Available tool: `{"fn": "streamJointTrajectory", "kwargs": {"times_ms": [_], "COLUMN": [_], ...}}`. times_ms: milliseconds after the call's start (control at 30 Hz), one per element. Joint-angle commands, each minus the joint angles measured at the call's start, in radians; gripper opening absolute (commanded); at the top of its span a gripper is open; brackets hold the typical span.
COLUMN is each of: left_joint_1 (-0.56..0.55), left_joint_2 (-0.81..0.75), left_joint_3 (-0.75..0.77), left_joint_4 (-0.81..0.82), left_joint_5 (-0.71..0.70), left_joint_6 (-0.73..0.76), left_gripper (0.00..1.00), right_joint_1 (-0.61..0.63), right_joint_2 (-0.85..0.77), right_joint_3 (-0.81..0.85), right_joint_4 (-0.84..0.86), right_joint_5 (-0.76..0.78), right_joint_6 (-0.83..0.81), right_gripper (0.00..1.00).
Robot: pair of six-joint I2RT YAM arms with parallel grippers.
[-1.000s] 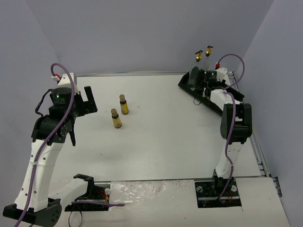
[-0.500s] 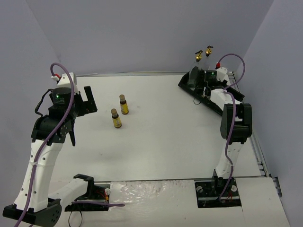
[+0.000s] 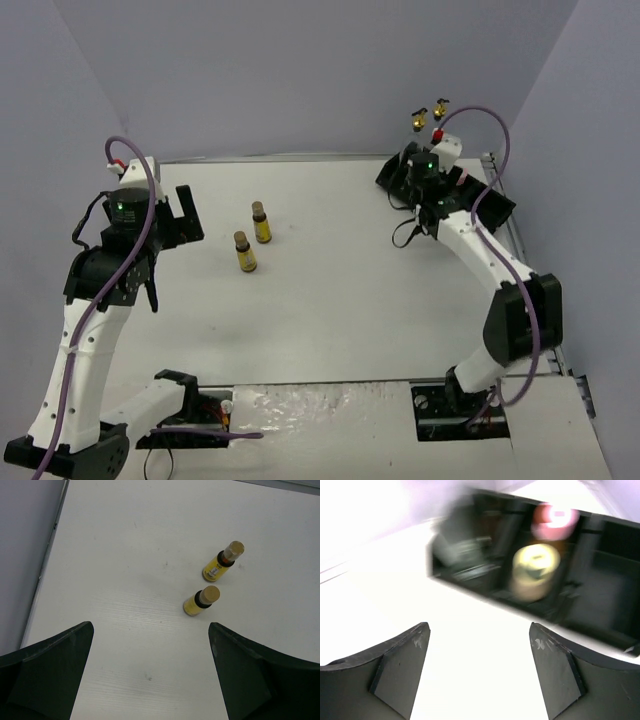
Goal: Organize the condiment bottles
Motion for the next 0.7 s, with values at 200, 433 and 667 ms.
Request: {"fn": "streamJointTrajectory", "kwargs": {"times_ms": [200,433,667], "left_joint_1": [0.006,0.006,0.007], "left_joint_2": [-0.030,-0.038,-0.049], "left_joint_3": [0.083,0.127,0.146], "left_joint_4": [-0.018,-0.070,-0.094], "left_joint_5": [-0.035,-0.052,-0.055], "left_joint_6": [-0.006,-0.003,-0.005], "left_gripper": [0.97,0.97,0.97], "right_joint_1": [0.388,0.497,0.532], "right_joint_2": [0.045,0.367,0.572], "right_joint_3": [0.174,0.658,0.957], "right_joint_4": [-0.041,-0.229,-0.330], "right_joint_5": [-0.226,-0.242,-0.282], "right_joint_6": [-0.055,-0.090,-0.085], "right_gripper": [0.78,0.79,0.76]}}
